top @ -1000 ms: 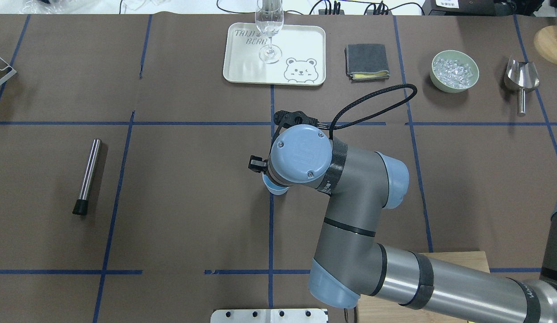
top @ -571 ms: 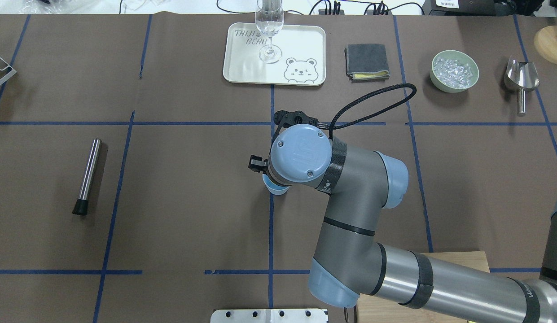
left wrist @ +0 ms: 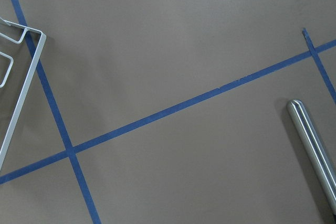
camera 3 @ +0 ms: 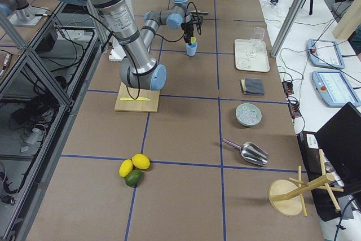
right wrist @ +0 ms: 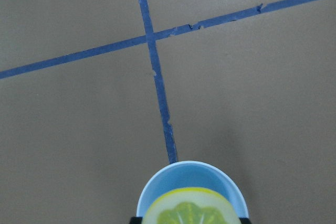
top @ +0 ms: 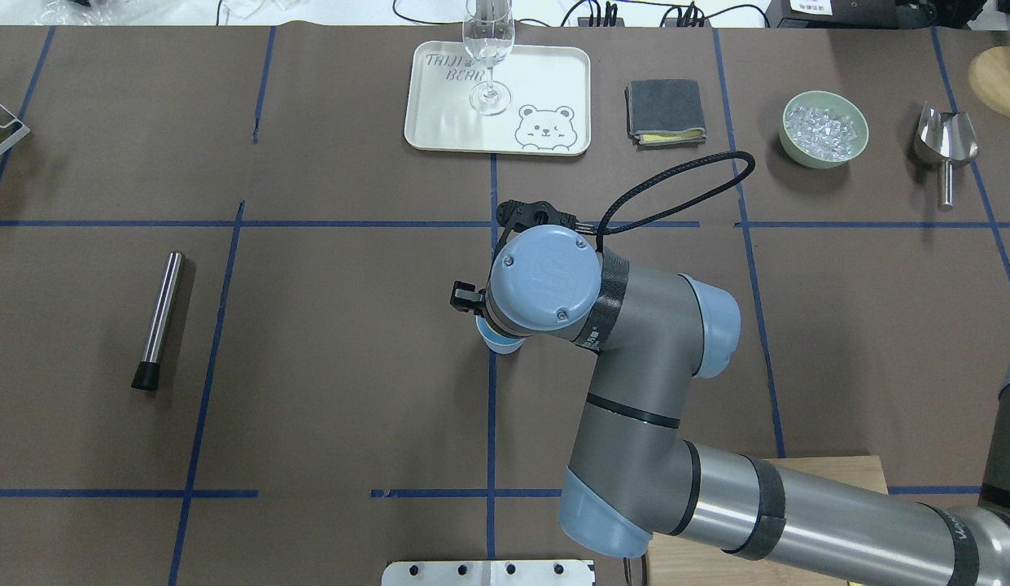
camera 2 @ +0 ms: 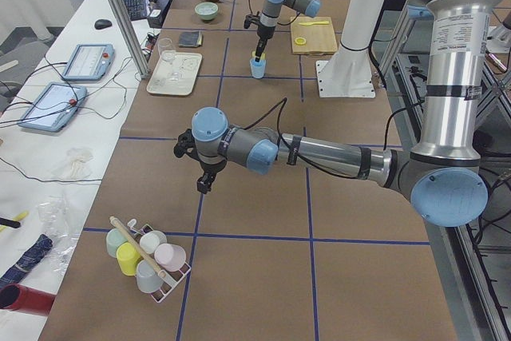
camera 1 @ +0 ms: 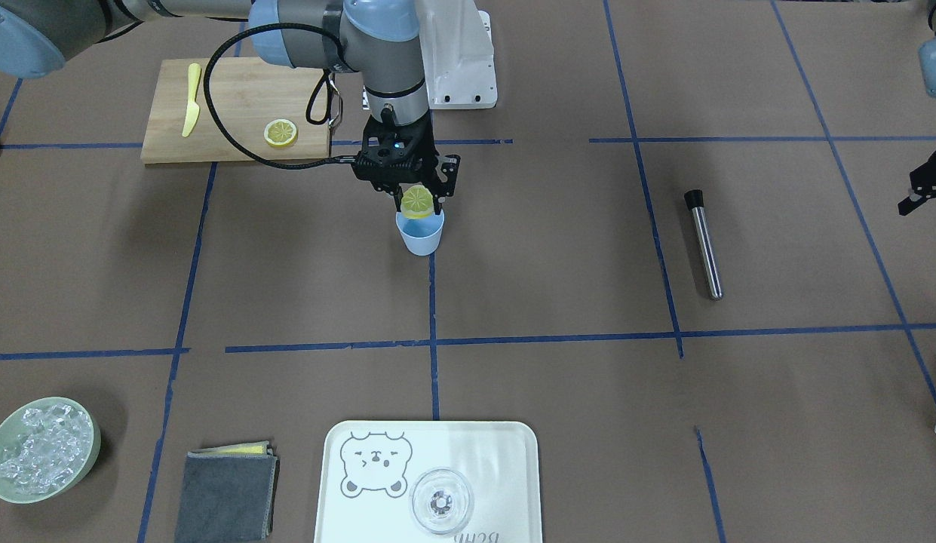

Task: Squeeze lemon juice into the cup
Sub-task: 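Lower the lemon slice into the blue cup and open the right gripper, then raise the right gripper away while the left arm reaches for the muddler, then grasp the silver metal muddler with the left gripper and lift it upright, then carry the muddler with the left gripper over the blue cup and lower it in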

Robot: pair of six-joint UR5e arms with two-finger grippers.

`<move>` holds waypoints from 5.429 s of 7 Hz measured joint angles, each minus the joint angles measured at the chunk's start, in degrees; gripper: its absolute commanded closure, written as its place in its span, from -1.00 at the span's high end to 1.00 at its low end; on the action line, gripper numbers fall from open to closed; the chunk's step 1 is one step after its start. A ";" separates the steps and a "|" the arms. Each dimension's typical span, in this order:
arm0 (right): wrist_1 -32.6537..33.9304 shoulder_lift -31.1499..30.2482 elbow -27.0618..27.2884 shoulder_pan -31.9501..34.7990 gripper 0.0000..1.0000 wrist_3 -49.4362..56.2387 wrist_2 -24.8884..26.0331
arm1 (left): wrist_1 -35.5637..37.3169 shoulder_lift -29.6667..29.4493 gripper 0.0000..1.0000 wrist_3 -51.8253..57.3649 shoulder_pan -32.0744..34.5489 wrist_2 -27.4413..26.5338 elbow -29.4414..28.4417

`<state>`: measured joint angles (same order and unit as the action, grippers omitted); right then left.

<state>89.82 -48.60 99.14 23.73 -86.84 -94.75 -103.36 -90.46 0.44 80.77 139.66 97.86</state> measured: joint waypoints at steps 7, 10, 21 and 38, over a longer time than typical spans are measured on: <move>0.30 -4.84 6.22 3.16 0.98 0.67 -5.67 | -1.34 -2.39 1.00 -16.24 -4.92 -0.91 -0.45; 0.37 -18.83 18.80 11.39 0.99 9.50 -14.38 | -4.40 -6.19 1.00 -33.85 -17.14 -10.29 -0.72; -0.09 -34.98 21.37 25.84 1.00 36.03 -22.57 | -10.82 -9.28 -1.00 -43.54 -31.20 -16.99 -7.81; -0.08 -36.90 21.01 36.32 1.00 36.21 -28.36 | -11.00 -29.96 -1.00 -58.08 -62.63 -84.36 21.37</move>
<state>89.74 -85.51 120.15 60.05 -50.63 -123.10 -114.36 -120.42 -57.64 18.14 55.30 119.23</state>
